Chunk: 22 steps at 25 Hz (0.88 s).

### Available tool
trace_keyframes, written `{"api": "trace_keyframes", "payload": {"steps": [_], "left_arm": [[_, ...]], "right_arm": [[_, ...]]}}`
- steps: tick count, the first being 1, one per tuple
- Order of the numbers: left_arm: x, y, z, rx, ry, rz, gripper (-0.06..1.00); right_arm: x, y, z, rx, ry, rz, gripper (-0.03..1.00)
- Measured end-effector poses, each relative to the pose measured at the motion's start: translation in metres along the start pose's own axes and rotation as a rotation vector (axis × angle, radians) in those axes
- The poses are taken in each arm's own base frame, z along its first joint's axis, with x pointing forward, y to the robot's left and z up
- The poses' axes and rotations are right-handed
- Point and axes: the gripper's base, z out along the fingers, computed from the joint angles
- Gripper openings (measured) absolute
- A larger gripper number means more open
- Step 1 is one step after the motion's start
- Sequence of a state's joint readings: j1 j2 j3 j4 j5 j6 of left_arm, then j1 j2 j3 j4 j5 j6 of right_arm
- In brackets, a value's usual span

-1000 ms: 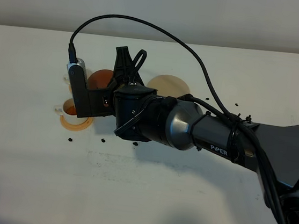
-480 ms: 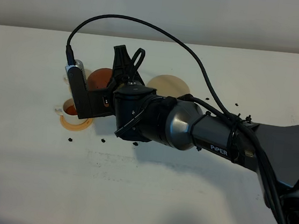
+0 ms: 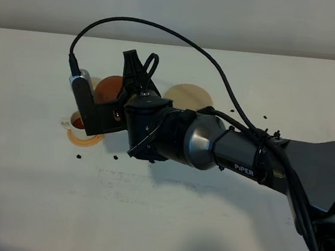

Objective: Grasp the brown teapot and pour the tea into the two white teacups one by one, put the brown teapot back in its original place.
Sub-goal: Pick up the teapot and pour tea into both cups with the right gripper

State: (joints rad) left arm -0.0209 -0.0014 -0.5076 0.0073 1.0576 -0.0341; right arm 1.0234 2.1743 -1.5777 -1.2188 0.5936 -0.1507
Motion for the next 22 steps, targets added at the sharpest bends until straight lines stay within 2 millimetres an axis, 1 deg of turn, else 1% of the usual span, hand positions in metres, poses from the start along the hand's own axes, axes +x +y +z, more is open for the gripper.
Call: {"api": "trace_keyframes", "payload": {"steps": [22], "left_arm": [[0.0000,0.0000,0.0000,0.000,0.000,0.000,0.45]], "right_arm": [[0.0003,-0.0019,0.0000,0.021,0.004,-0.044,0.09]]}}
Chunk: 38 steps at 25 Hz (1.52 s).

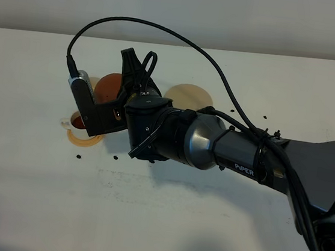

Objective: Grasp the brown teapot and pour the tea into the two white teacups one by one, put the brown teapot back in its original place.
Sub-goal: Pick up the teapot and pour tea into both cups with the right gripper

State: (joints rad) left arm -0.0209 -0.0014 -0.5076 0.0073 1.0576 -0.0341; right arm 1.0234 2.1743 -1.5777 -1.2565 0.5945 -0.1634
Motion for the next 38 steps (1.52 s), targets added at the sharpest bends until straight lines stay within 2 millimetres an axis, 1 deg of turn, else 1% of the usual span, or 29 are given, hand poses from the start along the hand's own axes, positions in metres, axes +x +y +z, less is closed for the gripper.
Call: {"api": "trace_keyframes", "payload": {"steps": [24,30,38], "left_arm": [[0.0000,0.0000,0.0000,0.000,0.000,0.000,0.45],[0.0000,0.0000,0.0000,0.000,0.000,0.000,0.45],[0.0000,0.0000,0.0000,0.000,0.000,0.000,0.45]], "right_arm": [[-0.0006,-0.0005,-0.0004,0.007,0.001,-0.004,0.09],[-0.0012,0.0010,-0.0004,-0.009,-0.005,0.097,0.09],[-0.0033,0.0051,-0.0006,-0.058,-0.021,0.291,0.09]]}}
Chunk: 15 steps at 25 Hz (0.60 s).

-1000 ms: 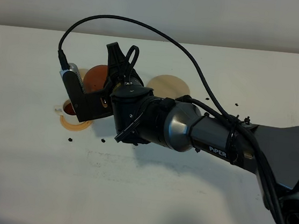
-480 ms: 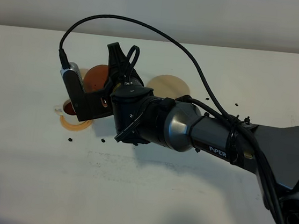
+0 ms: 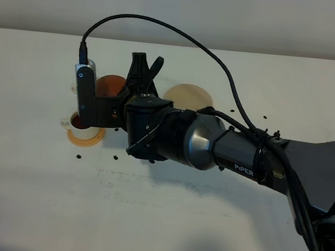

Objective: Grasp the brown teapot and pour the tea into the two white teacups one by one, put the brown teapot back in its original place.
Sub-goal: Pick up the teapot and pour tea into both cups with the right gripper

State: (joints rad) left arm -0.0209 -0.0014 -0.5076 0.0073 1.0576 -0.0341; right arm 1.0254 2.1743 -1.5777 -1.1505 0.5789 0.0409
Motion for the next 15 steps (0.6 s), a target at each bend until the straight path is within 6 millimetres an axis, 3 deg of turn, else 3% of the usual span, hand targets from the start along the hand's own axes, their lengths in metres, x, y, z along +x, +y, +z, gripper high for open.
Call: {"api": "trace_keyframes", "payload": {"steps": [7,15], "left_arm": [[0.000,0.000,0.000,0.000,0.000,0.000,0.45],[0.000,0.000,0.000,0.000,0.000,0.000,0.45]], "right_arm": [[-0.001,0.000,-0.002,-0.073,0.020,0.210,0.09],[0.004,-0.021,-0.024,-0.194,0.043,0.542,0.09]]}}
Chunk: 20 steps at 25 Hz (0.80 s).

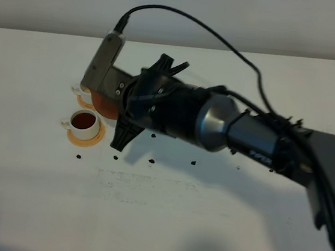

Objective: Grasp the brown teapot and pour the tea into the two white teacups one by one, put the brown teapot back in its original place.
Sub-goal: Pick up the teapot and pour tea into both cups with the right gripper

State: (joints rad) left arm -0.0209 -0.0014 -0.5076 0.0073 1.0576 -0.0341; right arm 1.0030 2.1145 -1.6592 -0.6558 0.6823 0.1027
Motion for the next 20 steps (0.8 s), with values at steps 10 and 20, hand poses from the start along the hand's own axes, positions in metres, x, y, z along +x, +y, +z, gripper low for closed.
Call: {"api": "trace_keyframes", "payload": {"steps": [10,20], "left_arm": [[0.000,0.000,0.000,0.000,0.000,0.000,0.45],[0.000,0.000,0.000,0.000,0.000,0.000,0.45]], "right_arm": [[-0.009,-0.008,-0.044,-0.166,-0.045,0.289,0.09],[0.007,-0.006,-0.031,-0.292,-0.016,0.422,0.09]]}}
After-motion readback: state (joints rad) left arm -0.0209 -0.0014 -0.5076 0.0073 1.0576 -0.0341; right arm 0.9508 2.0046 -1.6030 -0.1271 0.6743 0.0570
